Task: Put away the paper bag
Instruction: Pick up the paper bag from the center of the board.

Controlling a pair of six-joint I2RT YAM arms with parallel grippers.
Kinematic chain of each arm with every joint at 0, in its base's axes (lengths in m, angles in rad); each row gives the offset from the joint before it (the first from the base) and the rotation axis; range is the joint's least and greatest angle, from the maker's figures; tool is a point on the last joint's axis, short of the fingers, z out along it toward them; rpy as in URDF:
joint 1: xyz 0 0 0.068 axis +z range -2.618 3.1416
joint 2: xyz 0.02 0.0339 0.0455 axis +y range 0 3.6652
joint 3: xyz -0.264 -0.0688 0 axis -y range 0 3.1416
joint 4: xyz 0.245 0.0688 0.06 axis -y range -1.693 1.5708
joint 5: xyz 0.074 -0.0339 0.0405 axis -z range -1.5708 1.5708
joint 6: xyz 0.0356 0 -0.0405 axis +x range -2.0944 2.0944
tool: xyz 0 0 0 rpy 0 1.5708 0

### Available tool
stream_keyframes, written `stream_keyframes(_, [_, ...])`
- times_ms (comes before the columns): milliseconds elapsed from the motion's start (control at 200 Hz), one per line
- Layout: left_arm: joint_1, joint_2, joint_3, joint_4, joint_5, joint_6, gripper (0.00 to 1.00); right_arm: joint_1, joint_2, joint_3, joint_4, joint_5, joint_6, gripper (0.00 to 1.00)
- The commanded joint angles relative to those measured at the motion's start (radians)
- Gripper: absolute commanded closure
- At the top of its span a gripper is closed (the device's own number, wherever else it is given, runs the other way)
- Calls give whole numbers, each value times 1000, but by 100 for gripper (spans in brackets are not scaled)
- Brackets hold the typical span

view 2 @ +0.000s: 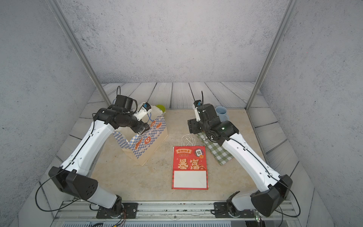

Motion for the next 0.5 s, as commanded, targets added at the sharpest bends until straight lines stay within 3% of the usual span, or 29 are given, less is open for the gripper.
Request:
stream_keyframes(0, [-10,21,33,-45,23,-1,26,1,-18,-5,-18,23,-1,25])
stream_keyframes(135, [-12,45,34,-47,19,-6,38,1,-12,-3,-19,27,-9,25])
stream_keyframes(495, [-15,24,37,-24,18,30,94,-4,-19,-11,-7,31,-5,25])
